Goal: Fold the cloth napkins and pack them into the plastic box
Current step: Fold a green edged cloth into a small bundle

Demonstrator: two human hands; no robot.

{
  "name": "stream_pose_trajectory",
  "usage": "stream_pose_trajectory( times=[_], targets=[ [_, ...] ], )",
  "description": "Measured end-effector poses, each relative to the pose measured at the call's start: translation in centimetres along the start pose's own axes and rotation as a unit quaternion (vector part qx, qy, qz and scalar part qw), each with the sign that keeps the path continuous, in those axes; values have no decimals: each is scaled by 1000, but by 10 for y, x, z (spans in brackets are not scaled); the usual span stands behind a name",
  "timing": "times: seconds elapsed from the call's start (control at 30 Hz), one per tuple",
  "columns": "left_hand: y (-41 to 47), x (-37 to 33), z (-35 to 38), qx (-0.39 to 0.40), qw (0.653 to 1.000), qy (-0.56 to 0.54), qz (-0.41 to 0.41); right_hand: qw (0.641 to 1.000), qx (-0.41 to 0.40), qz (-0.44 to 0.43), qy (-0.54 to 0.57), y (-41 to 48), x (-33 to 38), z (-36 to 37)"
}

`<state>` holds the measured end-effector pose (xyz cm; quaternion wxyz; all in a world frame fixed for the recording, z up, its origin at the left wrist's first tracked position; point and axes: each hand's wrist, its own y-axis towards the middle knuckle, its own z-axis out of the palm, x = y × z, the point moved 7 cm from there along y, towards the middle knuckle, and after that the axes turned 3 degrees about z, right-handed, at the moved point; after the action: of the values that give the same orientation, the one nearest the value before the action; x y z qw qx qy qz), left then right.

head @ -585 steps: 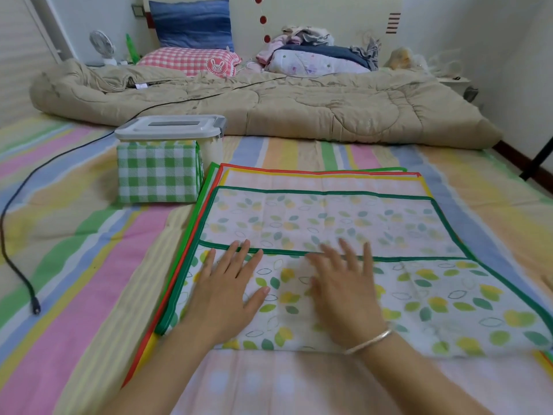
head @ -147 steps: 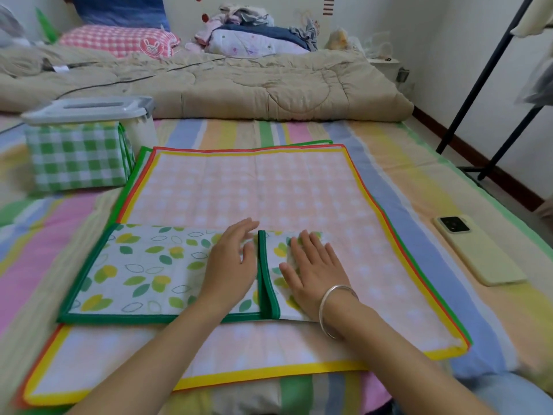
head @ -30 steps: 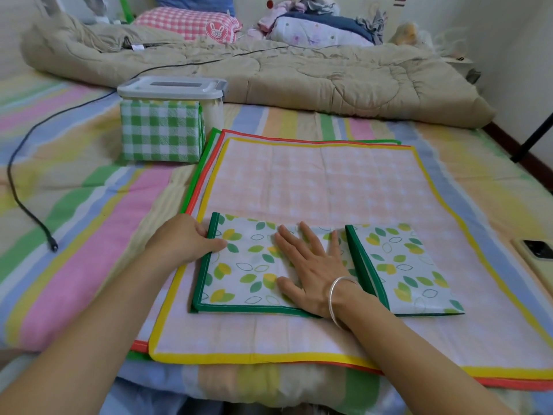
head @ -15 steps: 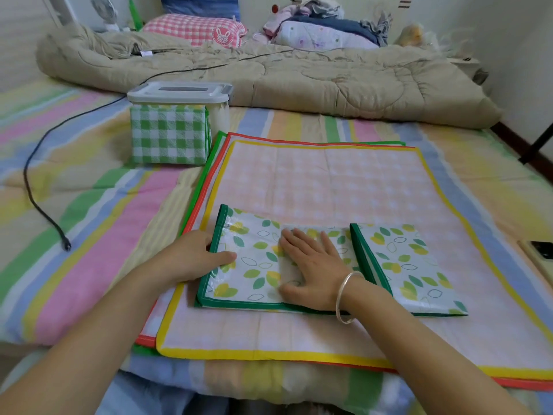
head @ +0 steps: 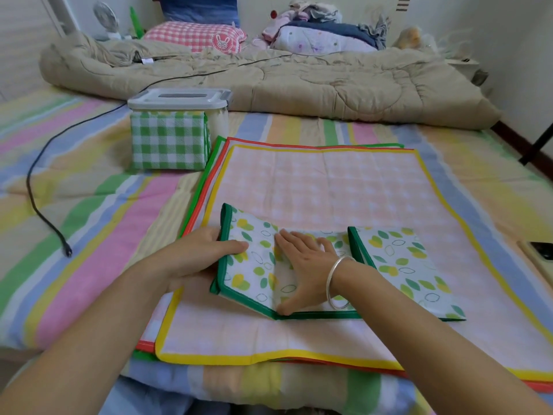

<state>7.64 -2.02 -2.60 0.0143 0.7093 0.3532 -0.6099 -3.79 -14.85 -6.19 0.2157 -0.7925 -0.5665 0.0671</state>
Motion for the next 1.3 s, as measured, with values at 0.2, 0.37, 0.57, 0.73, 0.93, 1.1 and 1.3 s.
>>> stream_pose_trajectory(
  times=[0.2,0.37,0.57,0.73,0.93,1.1,1.3],
  targets=[
    [3,-39,31,17,998,0,53,985,-19,12,171,-15,-3,-18],
    [15,-58,66,1,995,81,58,792,-191,109,569,-41,-52,-69],
    [29,-64,118,-35,927,371,54,871,-200,206,398,-40,-89,-60],
    [30,-56,143,-28,910,405,86,912,-219,257,230,-29,-106,-43],
    [33,-47,135,-53,829,433,350,894,-257,257,263,-26,-108,-27],
    [50,-16,150,0,783,534,318,859,-277,272,333,-26,-114,-21],
    [58,-10,155,-3,781,557,281,778,-377,189,465,-48,-129,-26]
  ],
)
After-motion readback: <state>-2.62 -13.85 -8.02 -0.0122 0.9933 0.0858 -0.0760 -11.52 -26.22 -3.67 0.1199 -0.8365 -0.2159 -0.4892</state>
